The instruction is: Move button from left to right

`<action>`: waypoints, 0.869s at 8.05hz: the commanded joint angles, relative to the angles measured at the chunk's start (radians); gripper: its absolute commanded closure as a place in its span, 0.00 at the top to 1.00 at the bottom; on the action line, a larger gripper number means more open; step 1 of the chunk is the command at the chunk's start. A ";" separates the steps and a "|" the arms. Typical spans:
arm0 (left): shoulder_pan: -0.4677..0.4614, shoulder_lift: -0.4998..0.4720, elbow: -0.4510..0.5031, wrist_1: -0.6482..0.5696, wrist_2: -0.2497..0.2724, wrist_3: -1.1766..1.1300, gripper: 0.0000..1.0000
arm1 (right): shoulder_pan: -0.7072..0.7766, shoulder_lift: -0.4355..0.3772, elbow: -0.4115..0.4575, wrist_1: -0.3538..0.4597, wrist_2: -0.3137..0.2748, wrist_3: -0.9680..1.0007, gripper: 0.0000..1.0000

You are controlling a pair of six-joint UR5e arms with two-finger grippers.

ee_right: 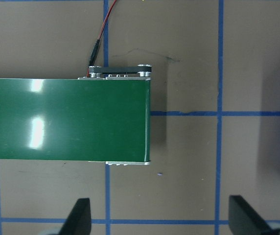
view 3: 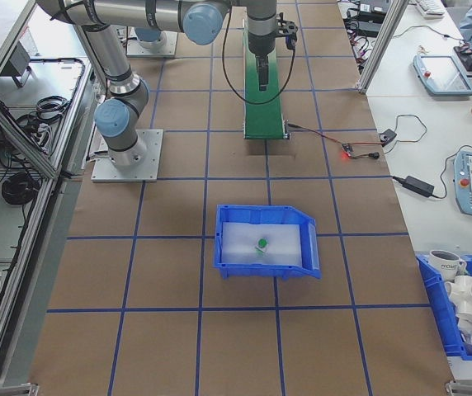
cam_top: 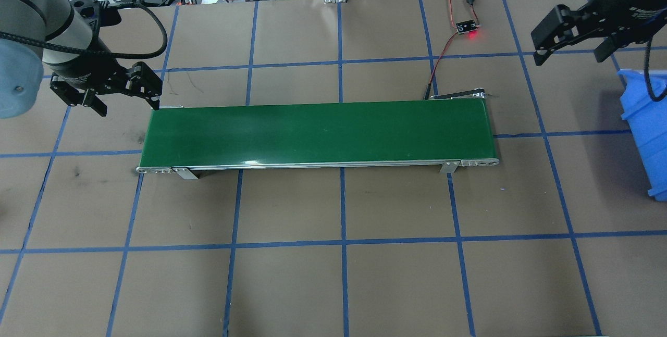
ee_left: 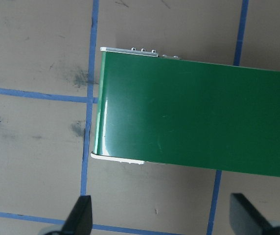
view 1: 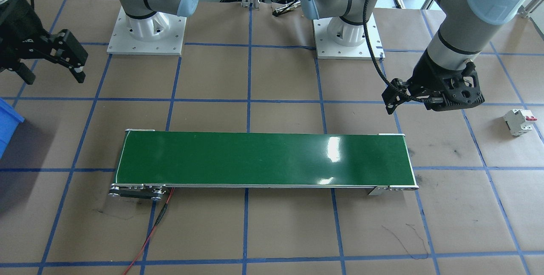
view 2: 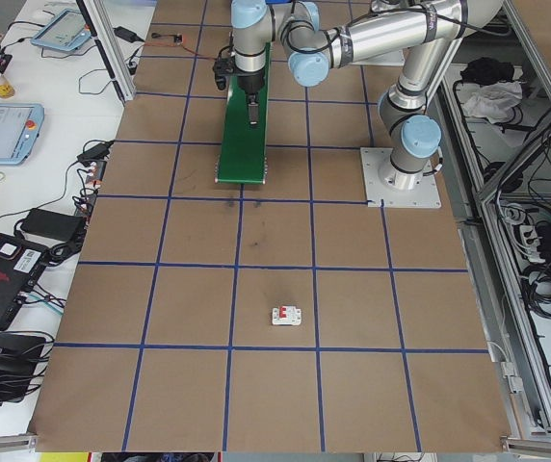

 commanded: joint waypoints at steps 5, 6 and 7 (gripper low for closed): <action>0.000 0.000 0.001 0.042 0.000 0.007 1.00 | 0.223 0.013 0.000 0.009 -0.088 0.277 1.00; 0.000 0.002 0.001 0.042 -0.003 0.008 1.00 | 0.223 0.016 0.000 0.006 -0.090 0.277 1.00; 0.000 0.000 0.001 0.045 -0.005 0.007 1.00 | 0.223 0.017 0.000 0.006 -0.115 0.274 1.00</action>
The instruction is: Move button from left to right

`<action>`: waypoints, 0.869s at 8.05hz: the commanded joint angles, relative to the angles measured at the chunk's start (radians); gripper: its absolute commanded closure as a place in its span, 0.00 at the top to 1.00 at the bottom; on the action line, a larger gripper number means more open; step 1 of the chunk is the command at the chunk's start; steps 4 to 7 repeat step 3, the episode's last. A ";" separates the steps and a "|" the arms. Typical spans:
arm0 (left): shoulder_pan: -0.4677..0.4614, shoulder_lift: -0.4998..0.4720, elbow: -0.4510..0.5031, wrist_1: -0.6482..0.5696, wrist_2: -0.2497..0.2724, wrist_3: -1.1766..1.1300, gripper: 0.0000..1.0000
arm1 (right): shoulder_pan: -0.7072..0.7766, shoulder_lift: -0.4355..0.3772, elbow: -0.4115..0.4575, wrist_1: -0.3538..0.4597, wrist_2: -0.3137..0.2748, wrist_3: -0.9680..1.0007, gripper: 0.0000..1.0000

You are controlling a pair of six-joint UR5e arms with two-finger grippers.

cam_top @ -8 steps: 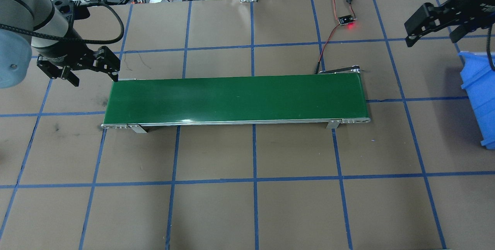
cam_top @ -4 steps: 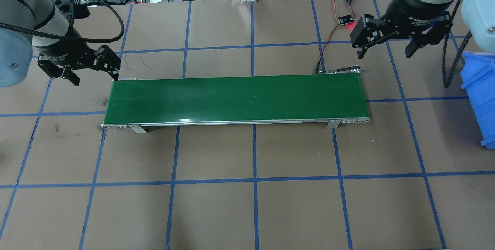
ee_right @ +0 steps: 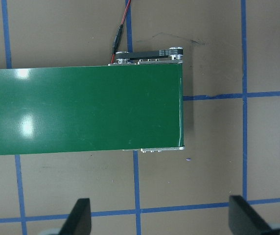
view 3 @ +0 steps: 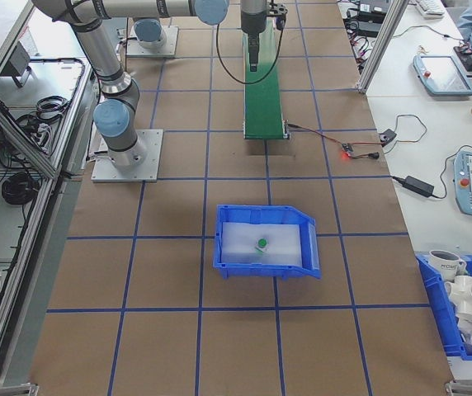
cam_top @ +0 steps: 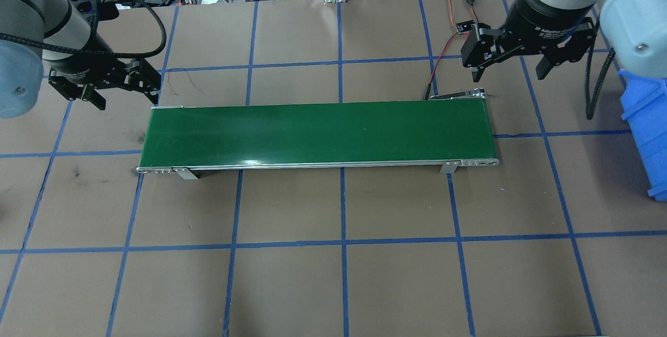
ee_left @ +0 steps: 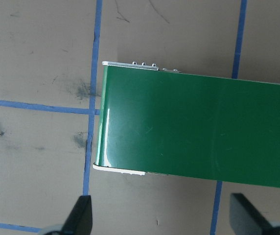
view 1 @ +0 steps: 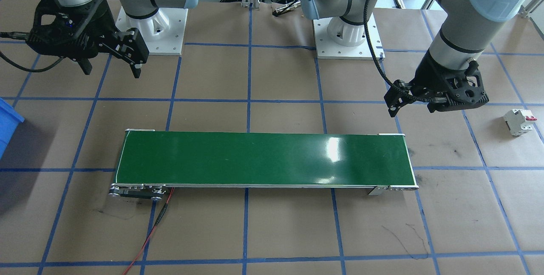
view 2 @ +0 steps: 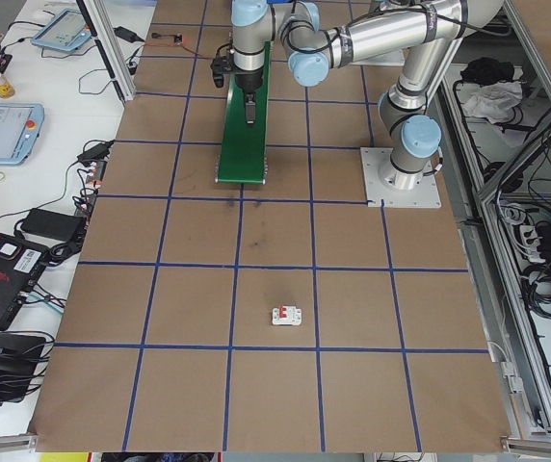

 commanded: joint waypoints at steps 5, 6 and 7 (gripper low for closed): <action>0.000 0.002 0.004 0.010 -0.002 0.002 1.00 | 0.001 0.007 0.000 -0.005 -0.017 -0.004 1.00; 0.000 0.002 0.004 0.010 -0.002 0.002 1.00 | 0.001 0.007 0.000 -0.005 -0.017 -0.004 1.00; 0.000 0.002 0.004 0.010 -0.002 0.002 1.00 | 0.001 0.007 0.000 -0.005 -0.017 -0.004 1.00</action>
